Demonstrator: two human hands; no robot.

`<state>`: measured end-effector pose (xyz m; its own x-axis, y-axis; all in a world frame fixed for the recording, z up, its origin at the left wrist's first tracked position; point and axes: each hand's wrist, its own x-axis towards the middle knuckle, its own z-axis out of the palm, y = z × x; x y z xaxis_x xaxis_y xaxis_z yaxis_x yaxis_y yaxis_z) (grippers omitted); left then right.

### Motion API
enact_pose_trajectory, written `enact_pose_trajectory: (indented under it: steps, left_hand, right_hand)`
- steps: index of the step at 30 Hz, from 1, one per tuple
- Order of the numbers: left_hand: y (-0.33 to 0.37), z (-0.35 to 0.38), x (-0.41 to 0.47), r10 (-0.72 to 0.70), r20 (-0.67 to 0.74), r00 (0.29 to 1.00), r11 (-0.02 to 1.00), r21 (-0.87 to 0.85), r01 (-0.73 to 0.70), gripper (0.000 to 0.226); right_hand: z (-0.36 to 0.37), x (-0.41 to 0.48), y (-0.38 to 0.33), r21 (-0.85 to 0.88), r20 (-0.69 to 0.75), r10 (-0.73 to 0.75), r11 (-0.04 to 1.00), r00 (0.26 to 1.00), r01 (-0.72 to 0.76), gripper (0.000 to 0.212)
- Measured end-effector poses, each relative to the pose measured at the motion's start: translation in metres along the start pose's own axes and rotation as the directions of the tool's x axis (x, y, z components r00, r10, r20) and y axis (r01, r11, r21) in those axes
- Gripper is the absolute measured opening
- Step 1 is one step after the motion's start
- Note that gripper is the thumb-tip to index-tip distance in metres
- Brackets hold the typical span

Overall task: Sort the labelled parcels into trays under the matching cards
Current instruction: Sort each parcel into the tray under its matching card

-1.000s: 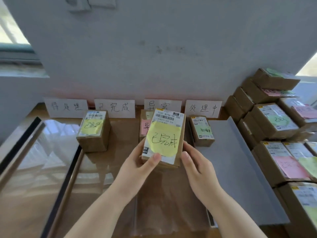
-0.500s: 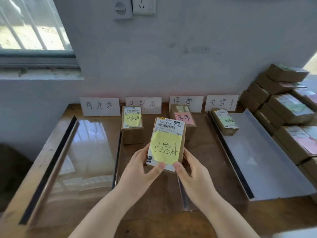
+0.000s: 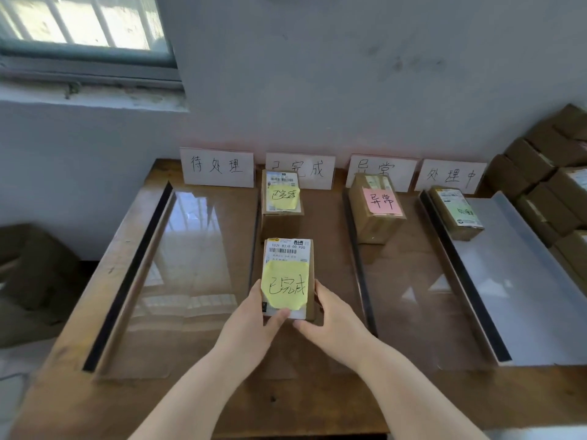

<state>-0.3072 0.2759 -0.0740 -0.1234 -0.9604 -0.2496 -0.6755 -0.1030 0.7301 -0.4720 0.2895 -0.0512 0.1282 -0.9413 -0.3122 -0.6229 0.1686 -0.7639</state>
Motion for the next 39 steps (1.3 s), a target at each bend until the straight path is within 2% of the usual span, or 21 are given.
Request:
enact_pose_trajectory:
  steps: [2, 6, 11, 25, 32, 39]
  left_hand:
    - [-0.007, 0.003, 0.006, -0.026, 0.010, 1.000, 1.000, 0.015, 0.026, 0.062]
    - [-0.013, 0.005, 0.016, -0.068, 0.021, 0.997, 0.996, 0.053, 0.067, 0.081]
    - [-0.019, 0.001, 0.030, -0.044, 0.015, 0.999, 0.996, 0.072, 0.043, 0.076]
    - [-0.016, -0.006, 0.061, -0.025, -0.005, 1.000, 0.986, 0.162, 0.025, 0.072]
    - [-0.014, -0.015, 0.059, 0.010, -0.019, 1.000, 0.983, 0.184, -0.006, 0.070]
    - [-0.001, -0.030, 0.047, 0.149, -0.032, 0.988, 0.899, 0.422, -0.122, 0.069]
  right_hand:
    - [0.003, 0.006, 0.003, -0.024, 0.035, 0.021, 0.999, 0.999, -0.020, 0.065]
    - [0.011, 0.020, 0.011, -0.055, 0.050, 0.077, 0.996, 0.996, -0.075, 0.067]
    - [0.018, 0.039, 0.015, -0.090, -0.026, 0.120, 0.988, 0.992, -0.122, 0.064]
    - [0.014, 0.072, 0.009, -0.210, -0.023, 0.136, 0.968, 0.991, -0.137, 0.064]
    - [0.011, 0.073, 0.000, -0.254, 0.008, 0.125, 0.960, 0.992, -0.119, 0.063]
    - [-0.006, 0.055, -0.016, -0.355, -0.054, -0.021, 0.935, 0.998, 0.001, 0.064]
